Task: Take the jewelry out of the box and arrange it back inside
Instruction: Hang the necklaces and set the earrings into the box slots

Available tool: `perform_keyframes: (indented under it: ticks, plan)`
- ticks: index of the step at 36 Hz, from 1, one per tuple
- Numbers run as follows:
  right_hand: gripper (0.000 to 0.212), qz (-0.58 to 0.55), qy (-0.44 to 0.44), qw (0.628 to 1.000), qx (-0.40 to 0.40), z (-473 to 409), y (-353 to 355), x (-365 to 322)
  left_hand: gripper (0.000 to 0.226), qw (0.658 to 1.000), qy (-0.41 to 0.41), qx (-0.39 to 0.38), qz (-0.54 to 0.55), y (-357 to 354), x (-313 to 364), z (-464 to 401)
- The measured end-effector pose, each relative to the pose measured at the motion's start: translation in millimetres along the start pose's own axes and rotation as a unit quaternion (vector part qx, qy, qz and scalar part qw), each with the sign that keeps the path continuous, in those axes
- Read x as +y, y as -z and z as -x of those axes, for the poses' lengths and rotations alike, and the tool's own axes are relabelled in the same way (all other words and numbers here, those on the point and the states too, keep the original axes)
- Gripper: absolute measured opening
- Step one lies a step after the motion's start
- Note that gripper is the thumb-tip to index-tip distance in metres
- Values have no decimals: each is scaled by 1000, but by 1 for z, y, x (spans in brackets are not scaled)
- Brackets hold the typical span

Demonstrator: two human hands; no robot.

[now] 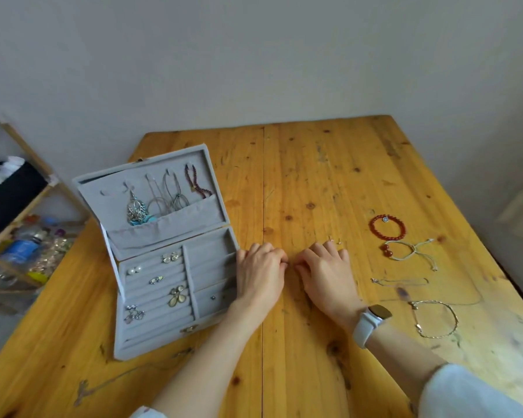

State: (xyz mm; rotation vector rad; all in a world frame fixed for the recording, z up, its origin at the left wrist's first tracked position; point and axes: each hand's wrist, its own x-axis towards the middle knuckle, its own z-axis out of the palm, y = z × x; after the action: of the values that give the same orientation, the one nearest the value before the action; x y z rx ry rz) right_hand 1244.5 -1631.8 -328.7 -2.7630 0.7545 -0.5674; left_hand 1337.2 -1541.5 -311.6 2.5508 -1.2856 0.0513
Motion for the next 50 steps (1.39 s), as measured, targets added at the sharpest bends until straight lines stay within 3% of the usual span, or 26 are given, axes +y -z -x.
perform_keyframes:
  ticks: [5, 8, 10, 11, 14, 17, 20, 23, 30, 35, 41, 46, 50]
  plan:
    - [4, 1, -3, 1000, 15, 6, -1, -1, 18, 999, -16, 23, 43, 1, -2, 6]
    - [5, -37, 8, 999, 20, 12, 4, -4, 11, 986, 12, 52, 158, 8, -2, 14]
    - [8, -139, 0, 990, 4, 15, 12, -10, 8, 943, 87, 64, 314, 21, -1, 22]
    - [9, -216, -21, 976, -10, 16, 17, -16, 9, 903, 131, 63, 403, 28, -2, 28]
    - [11, -459, -122, 878, -59, 20, 35, -40, 12, 759, 231, 36, 607, 46, -10, 45]
    - [9, -612, -197, 756, -121, 26, 40, -60, 12, 664, 272, 33, 695, 58, -24, 64]
    - [11, -711, -240, 639, -167, 32, 36, -81, 12, 608, 292, 41, 737, 69, -38, 84]
    - [8, -747, -255, 580, -200, 38, 32, -102, 11, 584, 304, 50, 751, 79, -53, 105]
    - [8, -759, -266, 521, -288, 48, 19, -139, 10, 586, 342, 73, 731, 86, -88, 147]
    - [11, -736, -308, 508, -323, 51, 8, -154, 11, 600, 367, 88, 706, 84, -107, 164]
    - [13, -702, -306, 545, -342, 49, 5, -164, 8, 731, 356, 97, 574, 80, -127, 167]
    - [13, -652, -285, 615, -340, 46, 1, -167, 13, 778, 348, 116, 511, 80, -135, 155]
    - [14, -642, -284, 629, -333, 42, 0, -171, 18, 806, 354, 84, 466, 83, -138, 144]
